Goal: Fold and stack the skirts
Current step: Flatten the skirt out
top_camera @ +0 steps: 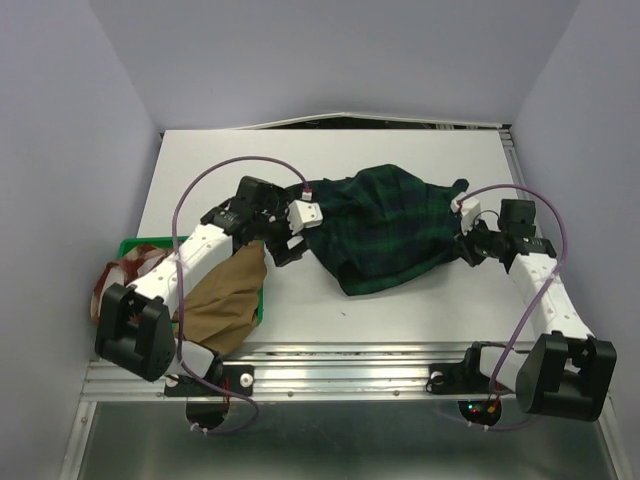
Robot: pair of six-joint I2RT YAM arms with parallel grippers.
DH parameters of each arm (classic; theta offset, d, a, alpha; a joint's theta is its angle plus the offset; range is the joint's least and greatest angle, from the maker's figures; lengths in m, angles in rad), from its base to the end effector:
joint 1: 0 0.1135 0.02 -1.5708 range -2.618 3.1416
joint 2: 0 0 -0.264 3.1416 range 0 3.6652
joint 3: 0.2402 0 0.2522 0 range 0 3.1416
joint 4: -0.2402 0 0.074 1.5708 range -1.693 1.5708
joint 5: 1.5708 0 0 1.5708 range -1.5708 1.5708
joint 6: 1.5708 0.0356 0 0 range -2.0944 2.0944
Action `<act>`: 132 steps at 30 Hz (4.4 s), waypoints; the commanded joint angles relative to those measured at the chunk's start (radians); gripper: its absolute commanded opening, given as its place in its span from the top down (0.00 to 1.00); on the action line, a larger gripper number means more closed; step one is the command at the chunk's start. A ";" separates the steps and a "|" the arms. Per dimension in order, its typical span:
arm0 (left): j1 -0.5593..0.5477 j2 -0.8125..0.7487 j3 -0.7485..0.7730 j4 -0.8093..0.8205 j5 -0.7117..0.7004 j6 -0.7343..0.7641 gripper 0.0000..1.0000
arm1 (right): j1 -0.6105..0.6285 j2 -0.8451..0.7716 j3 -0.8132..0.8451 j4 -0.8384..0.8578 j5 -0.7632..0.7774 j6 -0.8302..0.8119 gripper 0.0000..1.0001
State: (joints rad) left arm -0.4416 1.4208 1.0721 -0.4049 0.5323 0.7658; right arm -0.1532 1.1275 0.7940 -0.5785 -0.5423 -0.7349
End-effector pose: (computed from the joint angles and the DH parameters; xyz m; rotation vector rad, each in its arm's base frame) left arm 0.2704 -0.1478 0.2756 1.4773 1.6803 -0.4425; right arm 0.2220 -0.0157 0.2459 -0.8753 2.1563 0.2413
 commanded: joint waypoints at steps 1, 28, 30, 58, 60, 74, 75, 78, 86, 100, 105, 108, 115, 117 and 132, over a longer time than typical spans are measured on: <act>-0.005 -0.120 -0.104 0.072 0.049 0.116 0.01 | -0.013 0.003 0.031 -0.006 -0.035 -0.015 0.99; -0.273 0.144 0.032 0.083 0.046 0.661 0.05 | -0.013 -0.029 -0.050 0.017 -0.005 -0.004 0.99; -0.290 0.151 0.038 0.057 0.046 0.685 0.05 | -0.013 -0.028 -0.055 0.020 -0.005 -0.003 0.99; -0.049 -0.080 -0.161 0.523 -0.284 -0.457 1.00 | -0.013 -0.322 -0.260 0.071 0.139 -0.205 0.55; -0.049 -0.074 -0.184 0.508 -0.235 -0.461 1.00 | -0.013 -0.322 -0.263 0.071 0.148 -0.204 0.09; -0.042 0.069 -0.152 0.431 -0.150 -0.477 1.00 | -0.013 -0.320 -0.271 -0.041 -0.233 -0.446 0.01; -0.040 0.079 -0.149 0.429 -0.147 -0.482 1.00 | -0.013 -0.327 -0.277 -0.037 -0.252 -0.455 0.01; -0.039 0.086 -0.144 0.429 -0.135 -0.484 1.00 | -0.013 -0.354 -0.305 -0.011 -0.307 -0.547 0.02; -0.037 0.104 -0.121 0.422 -0.143 -0.490 1.00 | -0.013 -0.367 -0.345 -0.022 -0.386 -0.859 0.12; -0.036 0.124 -0.107 0.416 -0.132 -0.522 1.00 | 0.018 -0.281 -0.358 -0.081 -0.473 -1.310 0.28; -0.028 0.144 -0.100 0.408 -0.132 -0.523 1.00 | 0.027 -0.195 -0.346 -0.107 -0.472 -1.480 0.31; -0.023 0.153 -0.092 0.406 -0.132 -0.528 1.00 | 0.056 -0.137 -0.323 -0.144 -0.463 -1.535 0.36; -0.016 0.145 -0.080 0.406 -0.132 -0.539 1.00 | 0.103 -0.104 -0.320 0.040 -0.484 -1.269 0.97; -0.005 0.142 -0.069 0.381 -0.134 -0.540 1.00 | 0.103 -0.127 -0.312 0.187 -0.495 -1.029 0.99; 0.193 0.044 0.495 0.439 -0.212 -0.569 1.00 | -0.006 0.031 0.382 0.732 0.043 0.457 0.99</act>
State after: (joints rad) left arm -0.3073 1.5661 1.4631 -0.1177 0.4183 0.2138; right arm -0.1009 1.1355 0.9966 0.0113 -0.7322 -0.6250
